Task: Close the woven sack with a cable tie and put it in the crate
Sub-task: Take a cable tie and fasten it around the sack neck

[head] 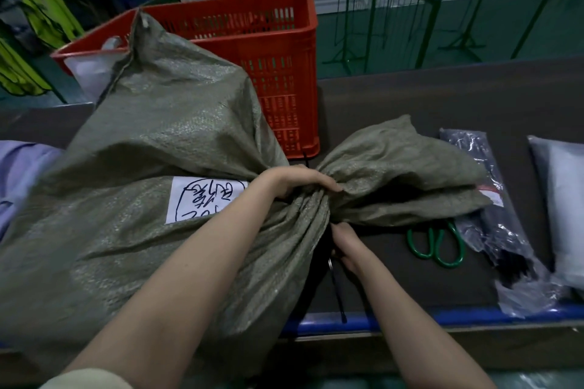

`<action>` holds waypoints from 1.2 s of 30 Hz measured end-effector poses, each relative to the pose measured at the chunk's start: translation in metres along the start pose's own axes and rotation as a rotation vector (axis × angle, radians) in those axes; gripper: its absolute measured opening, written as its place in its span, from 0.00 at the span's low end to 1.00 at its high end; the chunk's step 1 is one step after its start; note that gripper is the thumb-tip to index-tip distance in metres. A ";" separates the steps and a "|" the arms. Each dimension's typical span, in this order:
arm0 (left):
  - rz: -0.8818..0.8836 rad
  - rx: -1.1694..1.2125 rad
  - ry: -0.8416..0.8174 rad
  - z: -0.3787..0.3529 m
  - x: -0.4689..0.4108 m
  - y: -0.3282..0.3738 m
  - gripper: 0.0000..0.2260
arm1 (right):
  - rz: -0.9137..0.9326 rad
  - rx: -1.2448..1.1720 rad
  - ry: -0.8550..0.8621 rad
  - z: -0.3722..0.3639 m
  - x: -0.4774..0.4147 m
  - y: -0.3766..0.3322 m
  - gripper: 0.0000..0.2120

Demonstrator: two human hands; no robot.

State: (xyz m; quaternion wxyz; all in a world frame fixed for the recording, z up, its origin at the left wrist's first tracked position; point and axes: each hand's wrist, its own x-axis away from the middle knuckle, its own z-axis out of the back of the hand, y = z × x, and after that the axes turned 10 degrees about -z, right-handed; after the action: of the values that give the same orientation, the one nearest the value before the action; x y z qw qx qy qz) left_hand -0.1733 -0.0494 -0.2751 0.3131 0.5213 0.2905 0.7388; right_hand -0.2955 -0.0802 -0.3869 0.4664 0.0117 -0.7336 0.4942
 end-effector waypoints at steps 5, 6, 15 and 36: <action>-0.021 0.012 0.015 0.013 0.006 0.009 0.25 | 0.043 0.168 -0.005 0.013 0.011 0.012 0.09; -0.030 -0.001 0.056 0.014 0.006 0.009 0.21 | 0.050 0.145 0.016 0.015 0.015 0.013 0.06; -0.491 -0.923 0.530 0.005 0.021 0.009 0.15 | 0.376 -0.132 -0.077 0.034 0.078 0.015 0.19; -0.566 -0.089 -0.246 -0.031 0.015 -0.021 0.08 | 0.746 0.000 0.236 0.018 0.088 0.004 0.12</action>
State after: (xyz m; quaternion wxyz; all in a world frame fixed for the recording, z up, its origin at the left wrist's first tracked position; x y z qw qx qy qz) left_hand -0.2037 -0.0282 -0.2912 0.5617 0.4908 0.3515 0.5657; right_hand -0.3589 -0.0526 -0.3299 0.3359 -0.3130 -0.6287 0.6276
